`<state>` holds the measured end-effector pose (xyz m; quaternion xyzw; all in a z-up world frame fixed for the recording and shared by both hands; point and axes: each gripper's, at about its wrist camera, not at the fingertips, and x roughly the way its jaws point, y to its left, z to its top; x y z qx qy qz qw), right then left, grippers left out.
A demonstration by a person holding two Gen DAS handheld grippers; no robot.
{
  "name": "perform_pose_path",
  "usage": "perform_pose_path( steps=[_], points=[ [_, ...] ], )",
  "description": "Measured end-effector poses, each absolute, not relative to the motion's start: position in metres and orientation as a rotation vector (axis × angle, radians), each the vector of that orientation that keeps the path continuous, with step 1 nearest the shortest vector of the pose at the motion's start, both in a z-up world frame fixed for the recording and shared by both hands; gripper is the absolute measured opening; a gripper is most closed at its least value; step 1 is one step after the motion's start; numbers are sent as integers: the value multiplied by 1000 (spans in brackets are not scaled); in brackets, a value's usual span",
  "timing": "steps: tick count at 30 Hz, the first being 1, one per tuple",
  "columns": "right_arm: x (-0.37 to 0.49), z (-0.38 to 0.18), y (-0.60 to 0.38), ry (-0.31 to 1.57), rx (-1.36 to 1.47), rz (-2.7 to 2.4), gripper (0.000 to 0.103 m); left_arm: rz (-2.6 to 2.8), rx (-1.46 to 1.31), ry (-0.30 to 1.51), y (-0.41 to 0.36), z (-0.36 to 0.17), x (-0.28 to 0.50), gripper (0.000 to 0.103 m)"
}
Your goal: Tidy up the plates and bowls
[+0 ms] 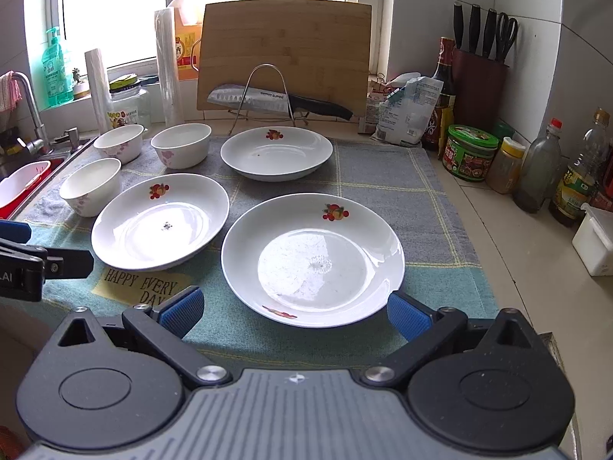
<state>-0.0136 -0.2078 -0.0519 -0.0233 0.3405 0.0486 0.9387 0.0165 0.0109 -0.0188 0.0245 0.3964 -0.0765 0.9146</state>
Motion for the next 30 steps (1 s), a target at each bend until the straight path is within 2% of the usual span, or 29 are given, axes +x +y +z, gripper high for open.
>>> perform_pose_path(
  steps=[12,30],
  points=[
    [19,-113,-229,784,-10,69,103,-226,93,848,3,-28,41,102],
    [44,-138,-229,775,-60,86,103,-394,193,882,-20,-31,98,102]
  ],
)
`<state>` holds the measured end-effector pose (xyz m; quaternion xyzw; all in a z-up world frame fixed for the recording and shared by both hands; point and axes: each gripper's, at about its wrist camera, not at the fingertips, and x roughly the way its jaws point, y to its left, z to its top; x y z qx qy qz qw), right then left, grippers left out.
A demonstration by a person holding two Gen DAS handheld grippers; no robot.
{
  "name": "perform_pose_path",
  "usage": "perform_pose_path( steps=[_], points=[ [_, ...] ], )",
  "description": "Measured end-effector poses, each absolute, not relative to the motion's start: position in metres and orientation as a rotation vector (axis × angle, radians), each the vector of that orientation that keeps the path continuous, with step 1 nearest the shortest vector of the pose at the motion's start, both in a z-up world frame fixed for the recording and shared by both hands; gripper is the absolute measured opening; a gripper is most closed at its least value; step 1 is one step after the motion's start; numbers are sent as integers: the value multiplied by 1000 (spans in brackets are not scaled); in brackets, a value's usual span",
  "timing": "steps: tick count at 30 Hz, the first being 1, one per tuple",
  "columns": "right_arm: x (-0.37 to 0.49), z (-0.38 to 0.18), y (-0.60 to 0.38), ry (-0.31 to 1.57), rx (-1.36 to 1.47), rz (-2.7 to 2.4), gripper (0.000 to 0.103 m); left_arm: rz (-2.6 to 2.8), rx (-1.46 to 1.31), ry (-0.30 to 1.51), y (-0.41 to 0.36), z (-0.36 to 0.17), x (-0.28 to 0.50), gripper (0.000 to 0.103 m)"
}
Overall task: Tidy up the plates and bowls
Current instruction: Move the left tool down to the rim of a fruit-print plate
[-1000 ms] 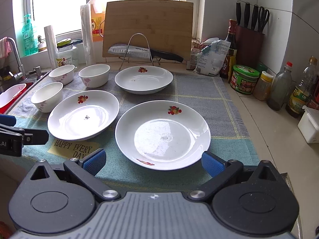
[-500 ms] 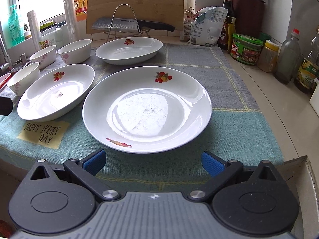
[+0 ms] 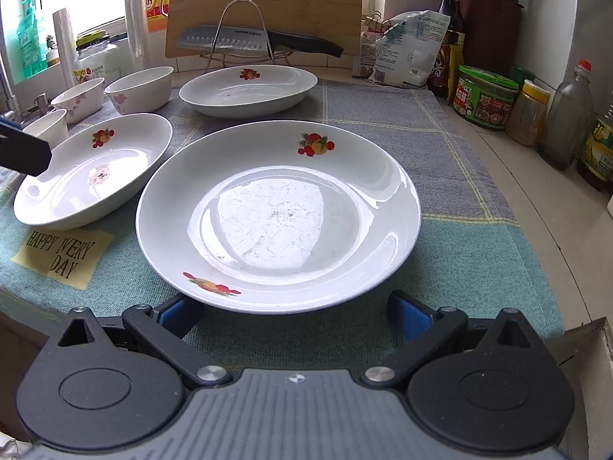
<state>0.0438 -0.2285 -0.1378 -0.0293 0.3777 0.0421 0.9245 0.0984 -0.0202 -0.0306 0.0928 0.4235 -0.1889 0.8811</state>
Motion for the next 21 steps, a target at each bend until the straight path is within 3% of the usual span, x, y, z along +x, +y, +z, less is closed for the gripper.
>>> perform_pose_path(
  steps=[21],
  points=[
    [39,-141,-236,723,-103,191,103,-778,358,936,-121,-48,168,102]
  ],
)
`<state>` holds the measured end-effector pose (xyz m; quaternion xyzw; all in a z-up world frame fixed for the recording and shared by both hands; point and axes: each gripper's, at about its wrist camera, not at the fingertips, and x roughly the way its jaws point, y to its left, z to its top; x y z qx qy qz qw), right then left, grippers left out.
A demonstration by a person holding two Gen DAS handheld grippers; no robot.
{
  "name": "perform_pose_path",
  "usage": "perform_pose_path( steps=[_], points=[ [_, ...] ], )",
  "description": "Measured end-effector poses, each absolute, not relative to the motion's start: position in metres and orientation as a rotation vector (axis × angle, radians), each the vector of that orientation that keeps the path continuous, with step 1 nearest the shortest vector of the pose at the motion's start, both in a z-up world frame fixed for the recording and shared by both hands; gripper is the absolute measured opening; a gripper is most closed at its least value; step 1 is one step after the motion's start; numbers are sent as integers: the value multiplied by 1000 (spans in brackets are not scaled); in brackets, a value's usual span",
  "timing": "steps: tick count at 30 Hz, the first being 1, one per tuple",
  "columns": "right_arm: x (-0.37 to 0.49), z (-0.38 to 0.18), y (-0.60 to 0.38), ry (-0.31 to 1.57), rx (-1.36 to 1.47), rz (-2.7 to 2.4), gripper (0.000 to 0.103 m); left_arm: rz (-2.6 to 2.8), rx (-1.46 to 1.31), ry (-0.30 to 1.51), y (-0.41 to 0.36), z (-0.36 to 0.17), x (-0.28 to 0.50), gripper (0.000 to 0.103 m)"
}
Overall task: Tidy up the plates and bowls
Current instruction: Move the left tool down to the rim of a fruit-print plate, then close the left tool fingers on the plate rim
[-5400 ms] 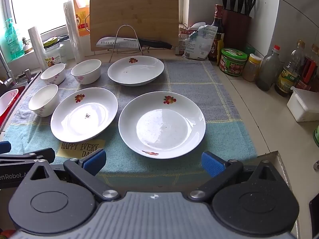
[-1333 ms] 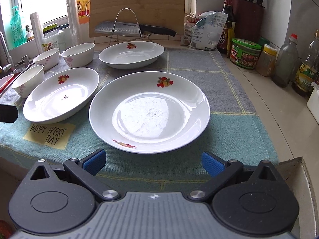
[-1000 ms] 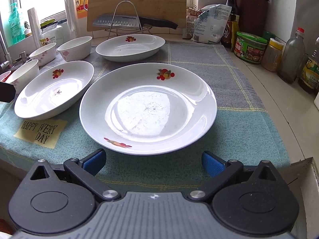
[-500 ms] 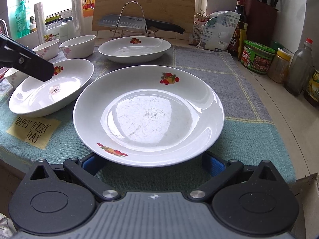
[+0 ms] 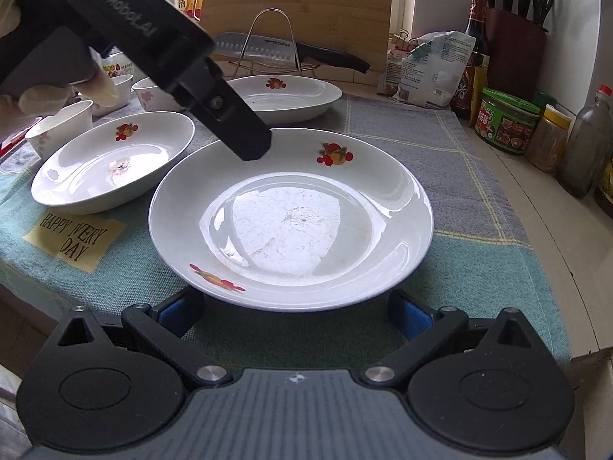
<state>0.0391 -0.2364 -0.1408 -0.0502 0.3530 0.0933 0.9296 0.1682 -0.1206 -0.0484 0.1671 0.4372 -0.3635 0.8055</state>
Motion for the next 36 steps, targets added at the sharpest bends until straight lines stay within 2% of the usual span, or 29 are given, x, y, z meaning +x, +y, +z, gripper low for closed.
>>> perform_pose_path(
  steps=[16,36],
  points=[
    [39,-141,-242,724,-130,261,103,-767,387,1150,-152,-100,222,102],
    [44,-139,-239,738,-129,244,103,-802,446,1101,-154,-101,222,103]
  ],
)
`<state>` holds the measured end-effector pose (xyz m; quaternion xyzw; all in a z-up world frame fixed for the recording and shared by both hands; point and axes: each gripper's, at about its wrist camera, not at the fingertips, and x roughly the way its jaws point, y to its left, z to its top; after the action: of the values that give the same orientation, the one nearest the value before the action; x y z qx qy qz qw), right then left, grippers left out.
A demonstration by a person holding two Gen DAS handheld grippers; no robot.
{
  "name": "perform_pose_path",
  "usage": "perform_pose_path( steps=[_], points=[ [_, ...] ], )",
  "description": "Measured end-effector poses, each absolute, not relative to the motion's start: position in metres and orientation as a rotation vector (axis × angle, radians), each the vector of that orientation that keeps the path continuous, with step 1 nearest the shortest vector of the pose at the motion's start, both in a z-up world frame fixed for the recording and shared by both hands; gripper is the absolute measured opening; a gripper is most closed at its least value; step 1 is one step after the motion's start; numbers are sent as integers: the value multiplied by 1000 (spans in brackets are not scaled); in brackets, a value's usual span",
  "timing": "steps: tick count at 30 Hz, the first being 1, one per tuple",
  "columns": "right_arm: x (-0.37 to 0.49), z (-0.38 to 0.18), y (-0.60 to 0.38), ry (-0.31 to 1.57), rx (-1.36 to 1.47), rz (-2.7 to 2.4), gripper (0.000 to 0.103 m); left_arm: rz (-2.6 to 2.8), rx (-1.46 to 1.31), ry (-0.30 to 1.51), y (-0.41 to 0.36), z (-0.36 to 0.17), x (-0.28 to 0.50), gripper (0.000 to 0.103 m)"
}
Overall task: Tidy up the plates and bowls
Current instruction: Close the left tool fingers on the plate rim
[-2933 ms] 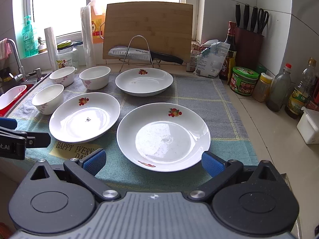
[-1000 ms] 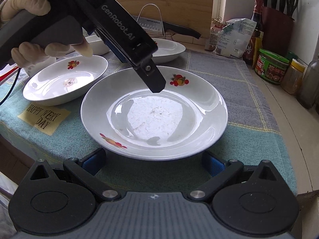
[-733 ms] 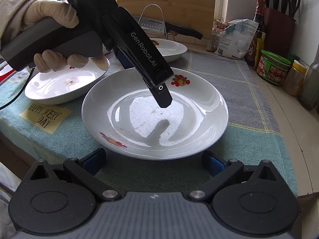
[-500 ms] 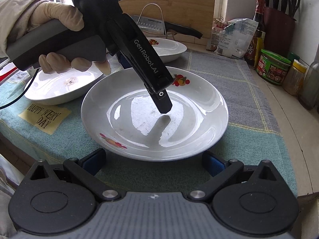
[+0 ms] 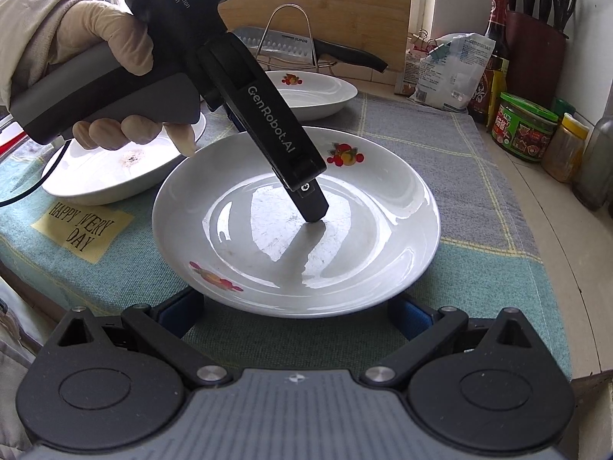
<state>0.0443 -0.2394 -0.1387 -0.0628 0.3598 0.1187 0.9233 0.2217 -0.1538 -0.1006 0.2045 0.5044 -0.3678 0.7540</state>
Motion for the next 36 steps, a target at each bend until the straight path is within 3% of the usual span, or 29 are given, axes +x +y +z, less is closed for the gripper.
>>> perform_pose_path(
  steps=[36],
  points=[
    [43,-141,-243,691,-127,260,103,-1023,481,1229,-167,-94,248,96]
  ],
)
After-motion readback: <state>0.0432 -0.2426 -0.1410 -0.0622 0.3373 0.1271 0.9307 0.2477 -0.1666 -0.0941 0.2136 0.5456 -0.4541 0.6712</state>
